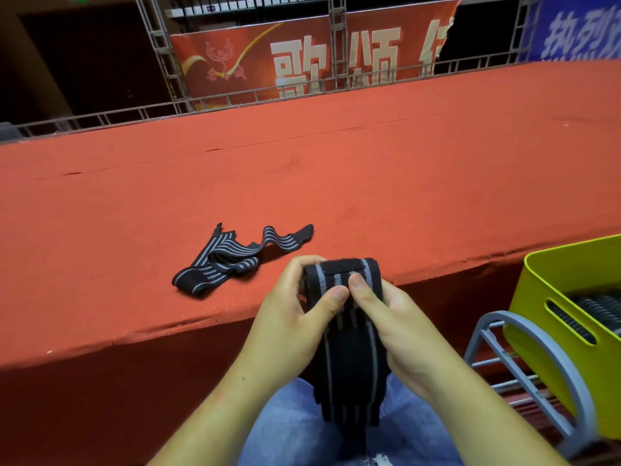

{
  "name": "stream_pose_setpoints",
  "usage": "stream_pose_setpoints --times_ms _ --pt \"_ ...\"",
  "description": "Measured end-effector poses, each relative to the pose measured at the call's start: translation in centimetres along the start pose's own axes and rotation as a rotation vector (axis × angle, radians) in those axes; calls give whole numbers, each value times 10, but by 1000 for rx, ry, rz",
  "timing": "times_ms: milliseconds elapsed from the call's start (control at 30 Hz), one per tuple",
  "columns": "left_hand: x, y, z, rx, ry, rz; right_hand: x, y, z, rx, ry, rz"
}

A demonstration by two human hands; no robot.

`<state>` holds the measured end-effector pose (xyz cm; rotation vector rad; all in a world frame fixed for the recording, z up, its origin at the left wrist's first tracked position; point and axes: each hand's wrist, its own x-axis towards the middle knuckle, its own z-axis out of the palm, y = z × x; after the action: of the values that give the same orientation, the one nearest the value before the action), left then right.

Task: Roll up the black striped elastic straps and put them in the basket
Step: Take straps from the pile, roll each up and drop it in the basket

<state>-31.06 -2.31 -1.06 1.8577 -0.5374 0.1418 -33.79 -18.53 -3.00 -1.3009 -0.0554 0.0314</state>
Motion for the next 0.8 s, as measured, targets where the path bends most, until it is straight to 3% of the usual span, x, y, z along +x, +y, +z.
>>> stream_pose_setpoints --times_ms 433,800 --pt "0 5 -3 13 60 88 -3 -4 1 1 -85 166" --pt "-2 -2 0 124 -4 120 1 -3 -2 72 -41 58"
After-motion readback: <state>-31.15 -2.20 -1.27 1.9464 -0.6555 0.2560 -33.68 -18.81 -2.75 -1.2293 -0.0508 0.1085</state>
